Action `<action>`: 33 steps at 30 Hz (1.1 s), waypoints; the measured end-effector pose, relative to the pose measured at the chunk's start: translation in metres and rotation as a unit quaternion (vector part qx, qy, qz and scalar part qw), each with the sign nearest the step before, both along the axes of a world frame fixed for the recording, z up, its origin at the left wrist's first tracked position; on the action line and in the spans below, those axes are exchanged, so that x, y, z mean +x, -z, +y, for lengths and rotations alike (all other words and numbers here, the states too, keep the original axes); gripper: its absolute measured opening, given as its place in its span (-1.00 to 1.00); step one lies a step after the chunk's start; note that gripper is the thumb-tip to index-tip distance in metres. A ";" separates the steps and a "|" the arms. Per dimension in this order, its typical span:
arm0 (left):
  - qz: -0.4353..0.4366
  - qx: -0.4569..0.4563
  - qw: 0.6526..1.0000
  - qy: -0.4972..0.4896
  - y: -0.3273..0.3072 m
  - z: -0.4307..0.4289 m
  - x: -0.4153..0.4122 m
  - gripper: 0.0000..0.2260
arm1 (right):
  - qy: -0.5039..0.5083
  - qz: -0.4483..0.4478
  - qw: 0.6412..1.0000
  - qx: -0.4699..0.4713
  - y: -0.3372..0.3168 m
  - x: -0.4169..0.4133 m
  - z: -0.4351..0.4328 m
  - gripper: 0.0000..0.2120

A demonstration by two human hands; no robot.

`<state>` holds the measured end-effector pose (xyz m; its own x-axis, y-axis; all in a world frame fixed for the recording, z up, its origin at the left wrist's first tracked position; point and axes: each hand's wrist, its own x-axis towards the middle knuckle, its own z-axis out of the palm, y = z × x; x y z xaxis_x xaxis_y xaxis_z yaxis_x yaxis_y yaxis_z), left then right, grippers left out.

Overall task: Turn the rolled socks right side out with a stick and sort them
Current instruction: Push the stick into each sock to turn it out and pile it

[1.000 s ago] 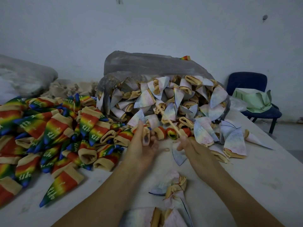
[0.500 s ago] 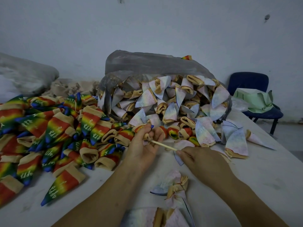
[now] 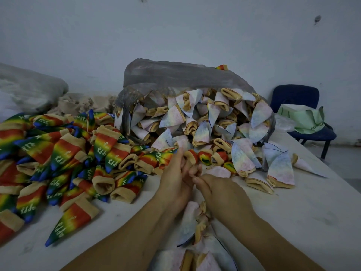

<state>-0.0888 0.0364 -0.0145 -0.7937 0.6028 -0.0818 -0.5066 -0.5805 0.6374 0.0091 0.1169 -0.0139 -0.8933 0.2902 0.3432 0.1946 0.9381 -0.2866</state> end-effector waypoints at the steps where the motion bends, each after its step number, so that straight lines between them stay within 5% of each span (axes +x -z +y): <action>1: 0.010 -0.010 1.000 0.010 0.002 -0.001 0.000 -0.58 | 0.006 -0.004 1.000 0.009 0.000 0.001 0.002 -0.60; 10: 0.013 0.010 0.998 0.063 0.006 -0.010 -0.008 -0.39 | -0.004 0.029 1.000 0.011 0.008 0.005 0.018 -0.64; 14: 0.037 0.015 0.999 -0.004 -0.001 -0.015 -0.016 -0.78 | -0.014 0.030 0.999 -0.028 0.007 0.006 0.024 -0.74; 17: 0.032 0.000 0.998 -0.058 -0.002 -0.021 -0.026 -0.79 | -0.031 0.022 0.999 -0.029 0.006 0.007 0.025 -0.79; 22: 0.131 -0.146 0.977 -0.084 -0.001 -0.021 -0.024 -0.63 | -0.055 0.020 0.998 -0.028 0.003 0.009 0.024 -0.72; 28: 0.150 -0.251 0.950 -0.112 -0.007 -0.019 -0.015 -0.38 | -0.068 0.001 0.996 -0.059 -0.001 0.011 0.019 -0.74; 33: 0.174 -0.303 0.924 -0.156 -0.006 -0.022 -0.018 -0.43 | -0.059 -0.001 0.998 -0.037 -0.001 0.011 0.024 -0.74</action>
